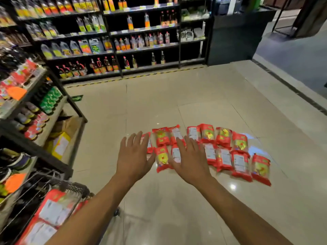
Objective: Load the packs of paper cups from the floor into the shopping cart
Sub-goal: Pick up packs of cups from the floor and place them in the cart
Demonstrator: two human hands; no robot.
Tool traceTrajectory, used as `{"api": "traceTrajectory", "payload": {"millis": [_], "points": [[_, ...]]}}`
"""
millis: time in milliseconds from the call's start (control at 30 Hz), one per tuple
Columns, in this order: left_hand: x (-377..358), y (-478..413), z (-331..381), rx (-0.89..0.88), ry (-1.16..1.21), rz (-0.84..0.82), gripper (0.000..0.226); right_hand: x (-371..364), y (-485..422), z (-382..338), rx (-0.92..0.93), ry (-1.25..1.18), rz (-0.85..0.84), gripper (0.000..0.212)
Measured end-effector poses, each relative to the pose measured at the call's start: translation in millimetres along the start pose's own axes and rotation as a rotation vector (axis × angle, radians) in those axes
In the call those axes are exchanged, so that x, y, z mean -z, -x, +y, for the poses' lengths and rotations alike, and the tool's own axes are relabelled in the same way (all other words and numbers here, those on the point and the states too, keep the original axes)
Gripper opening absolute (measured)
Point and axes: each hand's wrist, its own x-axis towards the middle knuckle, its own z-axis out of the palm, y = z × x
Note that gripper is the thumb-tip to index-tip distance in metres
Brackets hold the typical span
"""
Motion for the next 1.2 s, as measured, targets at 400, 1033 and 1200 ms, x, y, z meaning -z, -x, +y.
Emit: {"api": "traceTrajectory", "payload": {"millis": [400, 1033, 1200], "points": [[-99, -131, -72, 0.085, -0.036, -0.175, 0.077, -76, -166, -1, 0.061, -0.015, -0.16, 0.087], [-622, -386, -204, 0.209, 0.03, -0.603, 0.079, -543, -489, 120, -0.166, -0.056, -0.726, 0.087], [-804, -401, -199, 0.326, 0.121, -0.678, 0.081, -709, -500, 183, -0.184, -0.119, -0.845, 0.088]]}}
